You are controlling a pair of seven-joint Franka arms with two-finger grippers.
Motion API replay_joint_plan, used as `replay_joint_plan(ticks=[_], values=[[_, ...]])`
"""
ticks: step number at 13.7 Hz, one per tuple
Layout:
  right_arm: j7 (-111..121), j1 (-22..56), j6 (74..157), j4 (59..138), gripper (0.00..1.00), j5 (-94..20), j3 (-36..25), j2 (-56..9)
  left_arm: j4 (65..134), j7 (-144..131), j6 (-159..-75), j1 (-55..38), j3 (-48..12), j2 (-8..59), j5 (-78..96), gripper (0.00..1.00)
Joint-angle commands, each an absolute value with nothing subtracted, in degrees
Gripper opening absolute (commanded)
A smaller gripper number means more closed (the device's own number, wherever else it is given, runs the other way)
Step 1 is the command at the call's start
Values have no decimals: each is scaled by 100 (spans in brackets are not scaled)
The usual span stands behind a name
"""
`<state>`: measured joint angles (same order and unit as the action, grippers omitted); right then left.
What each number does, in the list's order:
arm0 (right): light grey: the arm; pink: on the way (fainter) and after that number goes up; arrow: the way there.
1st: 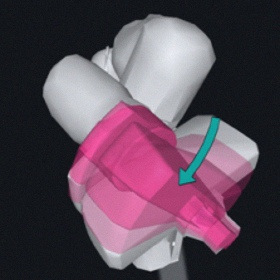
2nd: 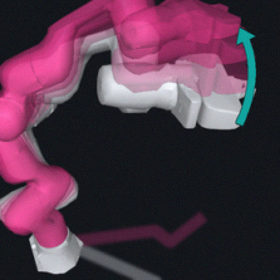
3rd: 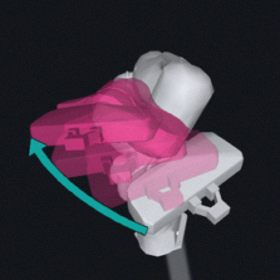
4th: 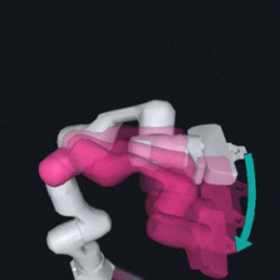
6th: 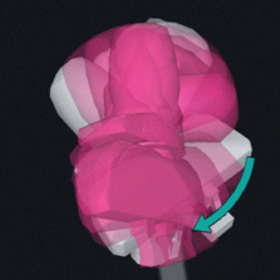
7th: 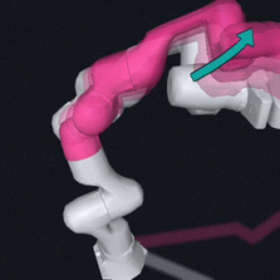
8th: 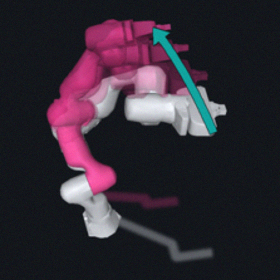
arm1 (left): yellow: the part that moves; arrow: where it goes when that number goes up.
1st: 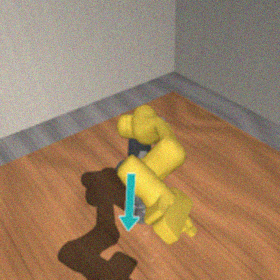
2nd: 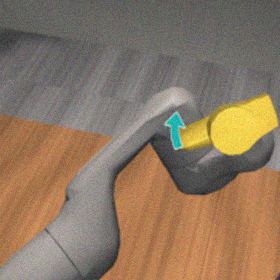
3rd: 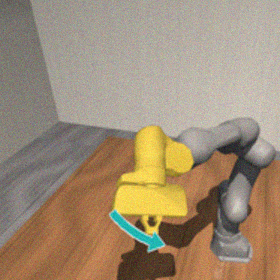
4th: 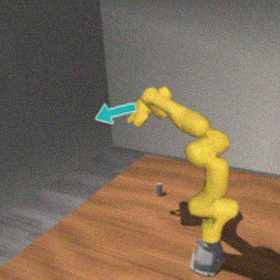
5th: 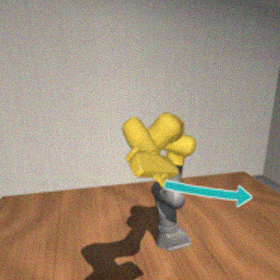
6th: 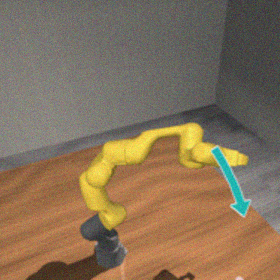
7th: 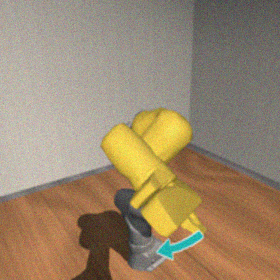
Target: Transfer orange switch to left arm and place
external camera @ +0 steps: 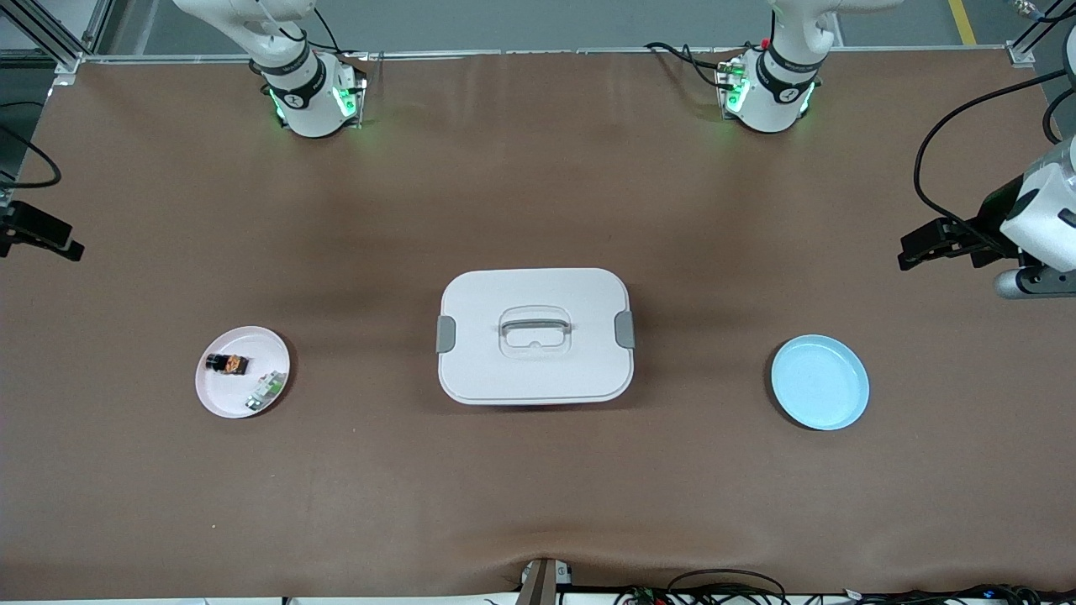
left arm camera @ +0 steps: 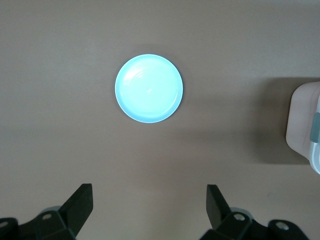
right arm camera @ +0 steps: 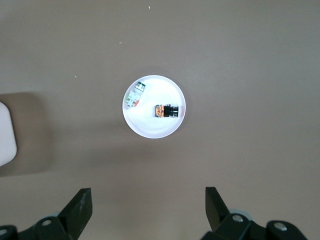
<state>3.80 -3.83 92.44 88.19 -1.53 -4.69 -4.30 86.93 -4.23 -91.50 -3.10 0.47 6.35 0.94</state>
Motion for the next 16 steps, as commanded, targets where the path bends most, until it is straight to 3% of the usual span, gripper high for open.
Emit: replay_joint_plan(ticks=[1,6,16], values=[[422,-475,9841,9674,100,-158,-439,-308,8587,-395,-9044,-308,70,659,202,100],[422,-440,11529,11029,100,-97,-439,-386,8596,-395,-9035,-299,70,659,202,100],[483,-483,12725,11083,100,-88,-439,-1783,8578,-308,-9035,-413,53,668,149,100]])
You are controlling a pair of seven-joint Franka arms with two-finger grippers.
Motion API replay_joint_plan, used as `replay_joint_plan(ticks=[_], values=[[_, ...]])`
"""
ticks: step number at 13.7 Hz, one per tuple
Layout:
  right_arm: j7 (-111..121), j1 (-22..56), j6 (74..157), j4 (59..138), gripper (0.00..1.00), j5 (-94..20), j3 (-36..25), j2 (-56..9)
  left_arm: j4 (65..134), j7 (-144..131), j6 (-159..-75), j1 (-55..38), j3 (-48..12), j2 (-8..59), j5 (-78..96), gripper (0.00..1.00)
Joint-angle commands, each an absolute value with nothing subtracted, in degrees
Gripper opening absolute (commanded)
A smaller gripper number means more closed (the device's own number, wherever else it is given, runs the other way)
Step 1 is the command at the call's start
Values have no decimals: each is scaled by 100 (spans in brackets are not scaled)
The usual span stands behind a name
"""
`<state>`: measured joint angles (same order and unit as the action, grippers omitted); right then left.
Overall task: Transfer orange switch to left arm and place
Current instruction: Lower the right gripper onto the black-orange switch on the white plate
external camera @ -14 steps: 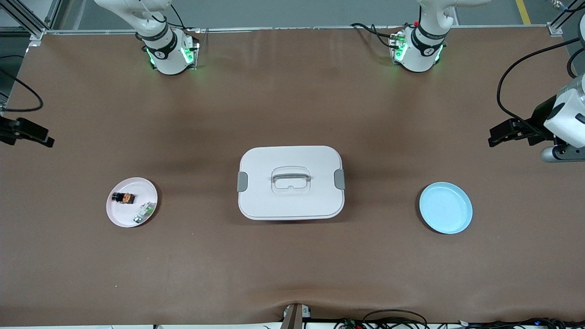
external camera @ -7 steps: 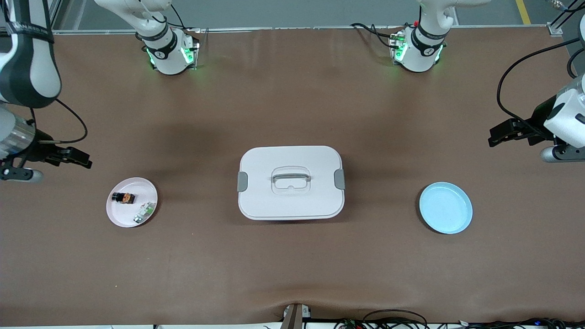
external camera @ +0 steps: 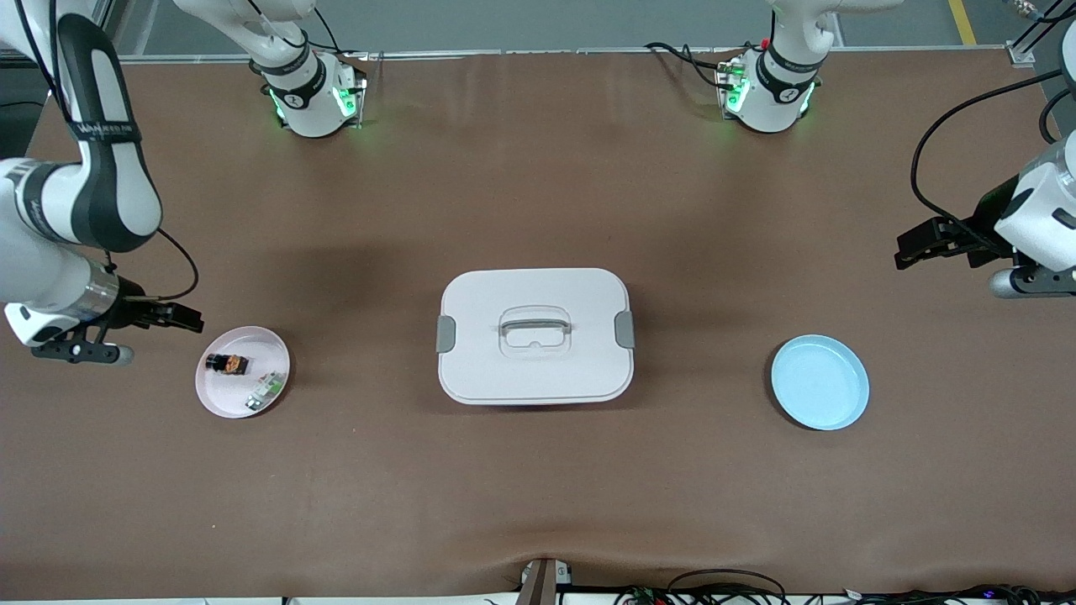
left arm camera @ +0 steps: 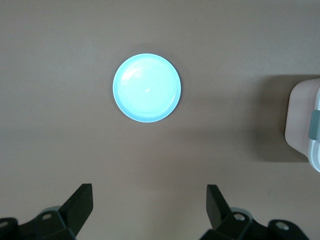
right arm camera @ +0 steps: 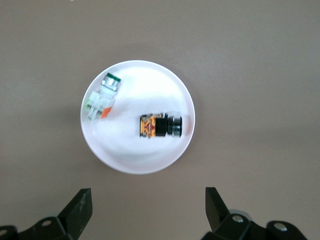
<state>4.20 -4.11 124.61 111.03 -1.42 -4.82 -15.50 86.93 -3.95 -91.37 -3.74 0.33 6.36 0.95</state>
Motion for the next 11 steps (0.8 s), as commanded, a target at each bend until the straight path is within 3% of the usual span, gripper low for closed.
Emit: replay_joint_plan(ticks=[1,11], values=[[527,-501,12918,11083,100,-88,-439,-1941,8587,-299,-9053,-387,53,677,184,100],[545,-554,14115,11021,100,-88,-431,-2891,8587,97,-9088,-395,62,712,150,100]])
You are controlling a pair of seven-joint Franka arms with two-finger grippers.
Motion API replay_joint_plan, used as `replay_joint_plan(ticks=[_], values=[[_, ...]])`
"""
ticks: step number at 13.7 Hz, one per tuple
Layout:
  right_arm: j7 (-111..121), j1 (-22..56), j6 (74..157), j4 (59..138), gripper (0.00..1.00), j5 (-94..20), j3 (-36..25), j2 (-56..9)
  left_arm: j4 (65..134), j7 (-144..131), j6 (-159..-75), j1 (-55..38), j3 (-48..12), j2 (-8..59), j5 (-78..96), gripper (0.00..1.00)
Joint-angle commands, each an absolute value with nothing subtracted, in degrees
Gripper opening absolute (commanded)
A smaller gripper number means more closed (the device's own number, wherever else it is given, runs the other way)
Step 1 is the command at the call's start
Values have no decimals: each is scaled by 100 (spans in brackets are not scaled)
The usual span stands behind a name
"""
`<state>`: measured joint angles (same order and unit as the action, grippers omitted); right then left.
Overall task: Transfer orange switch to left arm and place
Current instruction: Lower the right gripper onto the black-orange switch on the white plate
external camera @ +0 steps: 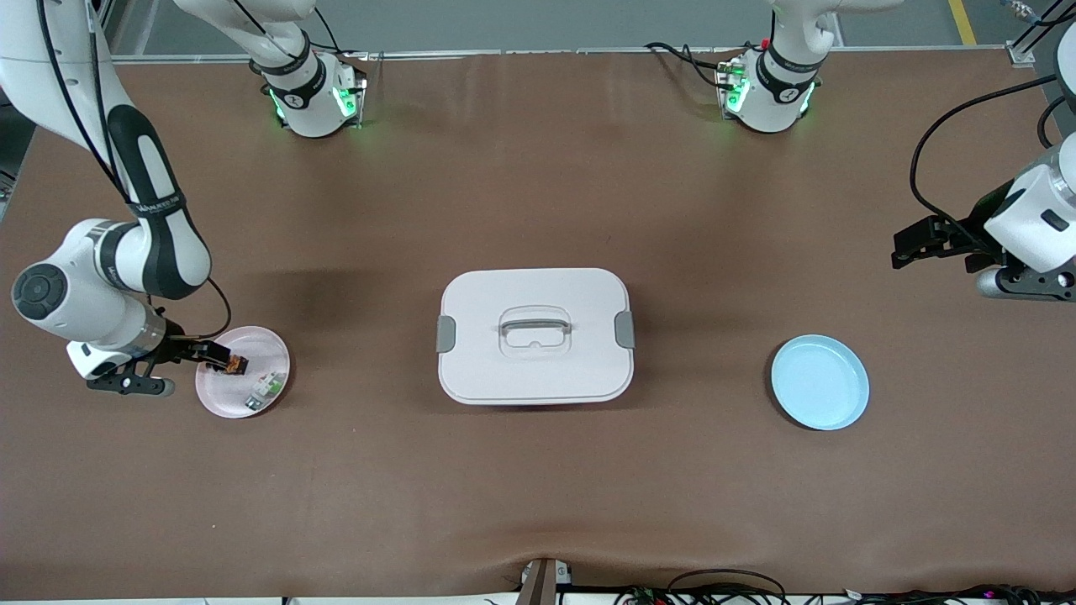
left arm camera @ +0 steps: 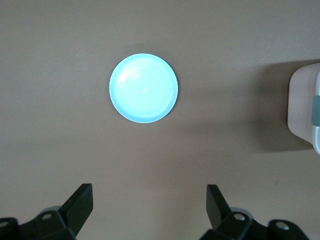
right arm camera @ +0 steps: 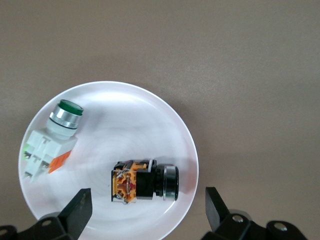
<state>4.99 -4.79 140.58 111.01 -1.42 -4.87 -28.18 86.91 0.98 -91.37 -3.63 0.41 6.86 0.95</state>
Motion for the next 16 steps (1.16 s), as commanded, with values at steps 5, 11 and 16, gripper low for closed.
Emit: replay_joint_plan(ticks=[5,11,16], values=[[554,-545,14633,11021,100,-88,-431,-3313,8578,62,-9088,-369,61,642,132,100],[545,-536,14695,11030,100,-105,-422,-3428,8402,-193,-9088,-395,44,650,141,100],[528,-519,14660,11030,100,-105,-422,-3428,8420,-193,-9088,-378,26,668,123,100]])
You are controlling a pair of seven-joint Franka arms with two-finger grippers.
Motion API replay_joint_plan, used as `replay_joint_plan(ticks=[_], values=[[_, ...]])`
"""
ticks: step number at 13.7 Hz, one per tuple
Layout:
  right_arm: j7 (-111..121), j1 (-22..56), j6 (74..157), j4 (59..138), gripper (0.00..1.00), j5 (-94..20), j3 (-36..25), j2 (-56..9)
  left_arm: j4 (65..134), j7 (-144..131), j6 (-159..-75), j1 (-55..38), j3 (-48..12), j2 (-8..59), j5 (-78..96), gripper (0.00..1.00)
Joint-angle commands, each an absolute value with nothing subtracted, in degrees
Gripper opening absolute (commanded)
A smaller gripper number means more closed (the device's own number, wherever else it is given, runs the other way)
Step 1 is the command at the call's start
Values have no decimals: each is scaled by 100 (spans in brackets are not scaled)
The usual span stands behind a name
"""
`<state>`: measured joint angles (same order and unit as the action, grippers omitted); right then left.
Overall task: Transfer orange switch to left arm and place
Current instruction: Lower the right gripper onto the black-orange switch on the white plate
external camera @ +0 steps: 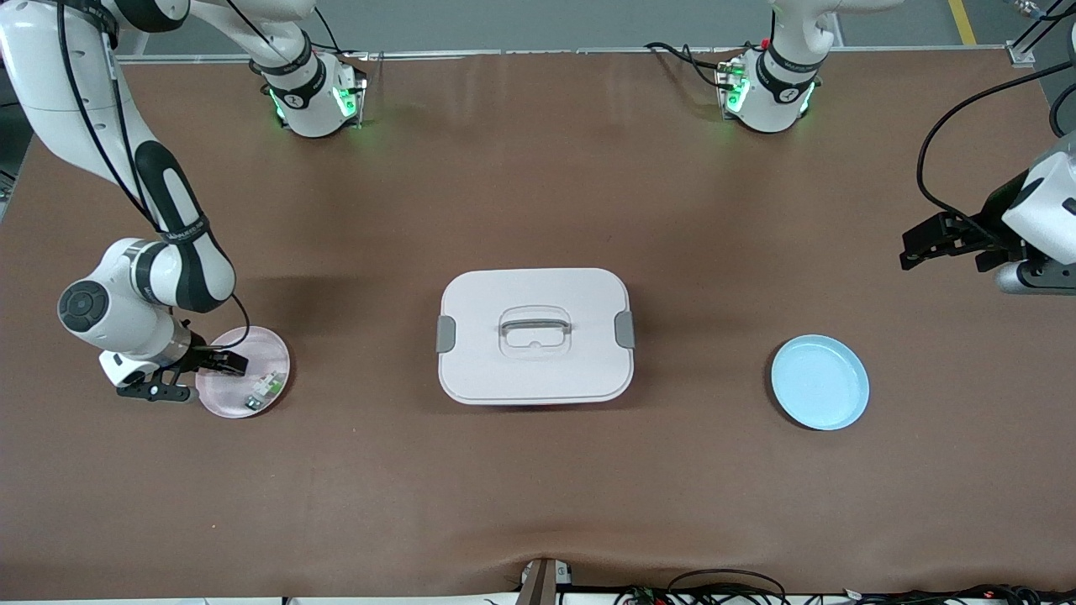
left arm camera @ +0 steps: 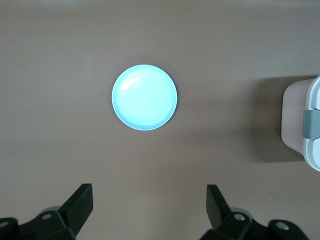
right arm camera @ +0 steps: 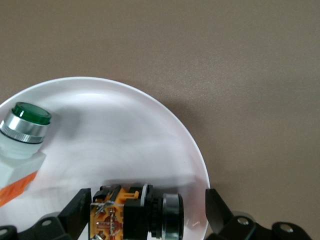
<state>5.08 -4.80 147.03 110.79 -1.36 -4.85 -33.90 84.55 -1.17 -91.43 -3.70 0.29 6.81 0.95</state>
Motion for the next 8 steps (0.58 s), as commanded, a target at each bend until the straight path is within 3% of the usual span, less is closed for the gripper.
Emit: replay_joint_plan(ticks=[1,8], values=[[527,-519,14634,11030,100,-105,-413,-3428,8437,-193,-9088,-378,26,668,123,100],[527,-475,14502,11030,100,-123,-413,-3401,8446,-158,-9062,-343,26,694,123,100]])
